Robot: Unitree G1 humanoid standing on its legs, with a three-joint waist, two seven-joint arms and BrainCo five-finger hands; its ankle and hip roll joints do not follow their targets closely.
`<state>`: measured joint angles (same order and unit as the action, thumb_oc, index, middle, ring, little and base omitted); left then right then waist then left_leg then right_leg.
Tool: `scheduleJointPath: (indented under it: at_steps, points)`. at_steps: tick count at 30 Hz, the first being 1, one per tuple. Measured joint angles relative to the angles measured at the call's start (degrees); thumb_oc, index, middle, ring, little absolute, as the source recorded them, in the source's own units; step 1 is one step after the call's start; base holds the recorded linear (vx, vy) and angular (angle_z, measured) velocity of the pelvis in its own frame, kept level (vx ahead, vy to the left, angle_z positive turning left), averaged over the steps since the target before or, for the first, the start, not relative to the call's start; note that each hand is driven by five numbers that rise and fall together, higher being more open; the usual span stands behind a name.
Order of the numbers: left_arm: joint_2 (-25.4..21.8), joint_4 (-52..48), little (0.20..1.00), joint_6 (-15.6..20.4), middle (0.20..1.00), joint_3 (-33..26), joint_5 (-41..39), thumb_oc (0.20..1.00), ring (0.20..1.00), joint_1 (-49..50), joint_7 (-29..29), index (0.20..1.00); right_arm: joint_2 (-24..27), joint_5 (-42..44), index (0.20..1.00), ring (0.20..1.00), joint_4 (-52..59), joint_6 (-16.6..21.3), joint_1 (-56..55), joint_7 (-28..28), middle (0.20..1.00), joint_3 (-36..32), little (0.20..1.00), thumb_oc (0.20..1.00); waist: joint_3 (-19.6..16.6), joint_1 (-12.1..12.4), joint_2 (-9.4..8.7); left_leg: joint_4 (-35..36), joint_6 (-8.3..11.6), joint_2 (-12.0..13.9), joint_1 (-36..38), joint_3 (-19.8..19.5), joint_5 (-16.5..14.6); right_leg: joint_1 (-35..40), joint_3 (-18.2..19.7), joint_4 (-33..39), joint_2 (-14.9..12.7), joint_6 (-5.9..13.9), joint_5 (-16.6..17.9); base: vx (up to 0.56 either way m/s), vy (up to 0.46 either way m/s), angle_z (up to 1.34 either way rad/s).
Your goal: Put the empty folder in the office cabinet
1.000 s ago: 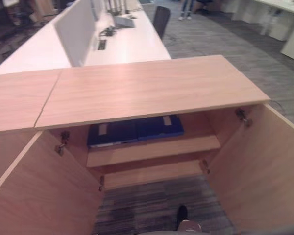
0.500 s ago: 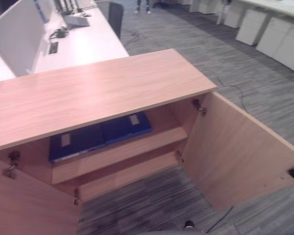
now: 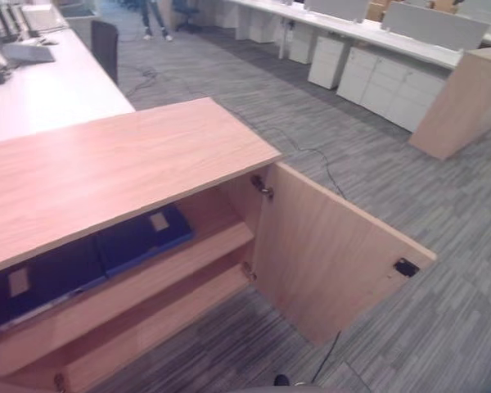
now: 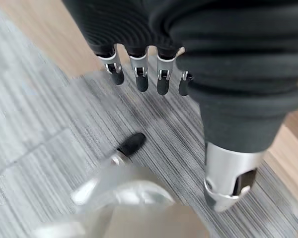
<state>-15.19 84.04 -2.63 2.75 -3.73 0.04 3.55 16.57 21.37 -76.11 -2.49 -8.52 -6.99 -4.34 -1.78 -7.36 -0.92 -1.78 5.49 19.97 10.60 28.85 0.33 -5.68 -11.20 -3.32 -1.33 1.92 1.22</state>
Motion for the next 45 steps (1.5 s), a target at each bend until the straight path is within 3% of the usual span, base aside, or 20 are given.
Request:
scheduleJointPath:
  at_steps: [2, 4, 5, 6, 7, 10, 11, 13, 15, 18, 24, 28, 34, 37, 45]
  points:
    - [0.1, -1.1, 1.000, 0.2, 1.000, 0.0, -0.7, 1.000, 1.000, -0.5, -0.3, 1.000, 0.6, 0.0, 1.000, 1.000, 0.0, 0.1, 0.2, -0.2, 1.000, 0.0, 1.000, 1.000, 0.0, 0.1, -0.54, -2.6, 0.62, 0.9, 0.0, -2.9, 2.0, 1.1, 1.8, 1.6, 1.2, -1.05, 0.4, -0.17, -0.165, -0.59]
    - [0.4, -3.1, 1.000, 0.9, 1.000, 0.2, -2.7, 1.000, 1.000, -1.1, -0.3, 1.000, 1.4, 0.0, 1.000, 1.000, 0.3, 0.4, 1.8, -0.8, 1.000, 0.7, 1.000, 1.000, 0.4, 0.5, -3.26, -11.0, 0.86, 0.0, -5.0, -11.7, 0.6, 0.8, 6.1, 2.6, 1.1, -4.30, 2.3, -0.10, -0.089, -0.79]
    - [0.7, -3.1, 1.000, 1.1, 1.000, 0.7, -2.7, 1.000, 1.000, -1.8, -0.3, 1.000, 1.8, 0.0, 1.000, 1.000, 1.3, 0.7, 2.4, -0.9, 1.000, 0.8, 1.000, 1.000, 0.6, 0.5, -4.23, -12.5, 1.60, -2.8, -7.5, -16.2, -3.0, 0.7, 8.0, 4.5, 0.0, -4.25, 3.4, 0.00, -0.007, -0.94]
    - [1.2, -3.3, 1.000, 1.2, 1.000, 2.5, -2.7, 1.000, 1.000, -3.3, -0.3, 1.000, 3.1, 0.0, 1.000, 1.000, 2.0, 1.5, 4.5, -1.0, 1.000, 1.9, 1.000, 1.000, 2.2, 0.2, -5.12, -9.3, 1.65, -7.8, -8.2, -20.9, -4.4, 0.9, 10.2, 6.6, -1.2, -3.74, 5.1, 0.00, 0.008, -0.84]
    - [1.7, -3.2, 1.000, 1.1, 1.000, 2.6, -2.7, 1.000, 1.000, -4.0, -0.3, 1.000, 3.9, 0.0, 1.000, 1.000, 2.6, 1.7, 5.1, -1.0, 1.000, 1.7, 1.000, 1.000, 3.1, -0.3, -4.64, -7.0, 1.11, -8.1, -8.3, -18.7, -4.7, 1.6, 11.0, 7.9, -0.7, -3.29, 6.2, 0.00, 0.052, -0.88]
    - [2.3, -3.2, 1.000, -0.8, 1.000, 6.0, -2.6, 1.000, 1.000, -8.0, -0.3, 1.000, 6.6, 0.0, 1.000, 1.000, 3.9, 2.1, 5.1, -1.5, 1.000, 1.8, 1.000, 1.000, 4.2, -1.8, -0.88, 0.3, -0.98, -8.2, -7.3, -15.0, -3.2, 2.0, 12.7, 8.6, 2.5, -3.03, 6.5, -0.02, 0.112, -0.53]
    - [1.3, -6.8, 1.000, -0.5, 1.000, 6.3, -2.6, 1.000, 1.000, -9.3, -0.6, 1.000, 7.5, 0.0, 1.000, 1.000, 5.2, 2.0, 5.1, -1.6, 1.000, 0.9, 1.000, 1.000, 4.4, -2.1, -0.30, 2.4, -0.60, -8.4, -6.5, -13.6, -2.8, 1.7, 12.1, 7.9, 2.1, -2.42, 6.5, -0.05, 0.087, -0.52]
    - [1.2, -10.4, 1.000, 2.5, 1.000, 6.2, -2.6, 1.000, 1.000, -9.7, -0.7, 1.000, 8.4, -0.1, 1.000, 1.000, 7.8, 1.7, 2.1, -2.6, 1.000, -2.6, 1.000, 1.000, 4.3, -3.4, -0.32, 4.5, -0.66, -9.8, -5.9, -14.0, -2.3, 1.6, 9.7, 8.4, 0.4, -1.00, 7.3, -0.08, 0.111, -0.16]
    - [1.5, -9.1, 1.000, 2.4, 1.000, 6.3, -2.6, 1.000, 1.000, -9.5, -1.1, 1.000, 8.6, -0.2, 1.000, 1.000, 10.7, 1.7, 0.0, -3.2, 1.000, -3.2, 1.000, 1.000, 4.1, -4.5, 0.13, 6.7, -0.99, -10.4, -5.3, -13.9, -1.5, 1.1, 9.8, 8.7, 0.1, -0.44, 7.1, -0.06, 0.092, 0.04]
    - [1.0, -5.1, 1.000, 0.8, 1.000, 6.1, -1.7, 1.000, 1.000, -8.4, -1.6, 1.000, 9.0, -1.2, 1.000, 1.000, 19.5, 1.7, -2.7, -3.5, 1.000, -4.8, 1.000, 1.000, 5.1, -5.7, 1.54, 7.0, 0.13, -11.0, -4.4, -13.5, -0.6, 0.8, 10.1, 8.6, 0.0, 0.12, 7.6, -0.04, 0.113, -0.08]
    - [0.6, -7.5, 1.000, 1.7, 1.000, 1.6, 0.7, 1.000, 1.000, -1.9, -2.9, 1.000, 15.2, -6.3, 1.000, 1.000, 28.5, 1.9, -1.2, -3.6, 1.000, -7.5, 1.000, 1.000, 5.1, -5.3, 4.03, 7.0, -0.02, -11.7, -3.3, -13.3, -1.3, 1.8, 10.7, 8.4, -0.5, 1.20, 7.0, -0.06, 0.094, -0.04]
    - [1.5, -3.5, 1.000, -0.3, 1.000, 2.0, 2.5, 1.000, 1.000, -0.9, -4.4, 1.000, 19.0, -10.6, 1.000, 1.000, 33.2, 2.1, 1.6, -2.7, 1.000, -5.0, 1.000, 1.000, 5.2, -5.0, 3.88, 7.0, -0.56, -12.6, -2.4, -12.4, -1.8, 1.6, 11.9, 8.7, -0.9, 2.02, 6.9, -0.01, 0.066, -0.11]
    - [1.3, -6.0, 1.000, 0.6, 1.000, 1.7, 2.4, 1.000, 1.000, -3.0, -5.1, 1.000, 25.1, -15.4, 1.000, 1.000, 42.4, 3.1, 5.3, -1.6, 1.000, -4.7, 1.000, 1.000, 4.8, -5.8, 3.51, 7.5, -0.68, -13.5, -1.9, -10.2, -2.1, 0.9, 13.7, 8.7, -1.8, 2.63, 7.4, -0.02, 0.055, -0.21]
    - [1.6, -5.8, 1.000, 0.5, 1.000, 1.7, 2.4, 1.000, 1.000, -3.6, -5.4, 1.000, 25.4, -16.5, 1.000, 1.000, 48.9, 3.2, 5.4, -0.4, 1.000, -4.3, 1.000, 1.000, 4.7, -6.6, 3.80, 7.4, -0.68, -13.7, -1.8, -9.6, -2.1, 1.0, 14.0, 8.7, -1.7, 3.24, 8.1, 0.00, 0.027, -0.13]
    - [2.1, -5.6, 1.000, 0.8, 1.000, 1.6, 2.4, 1.000, 1.000, -4.4, -5.5, 1.000, 27.9, -16.2, 1.000, 1.000, 58.8, 6.2, 8.5, 4.0, 1.000, -0.8, 1.000, 1.000, 4.4, -6.0, 4.44, 7.5, -0.80, -13.8, -0.8, -9.6, -2.2, 2.0, 13.9, 8.7, -1.9, 3.25, 8.0, 0.00, 0.001, -0.01]
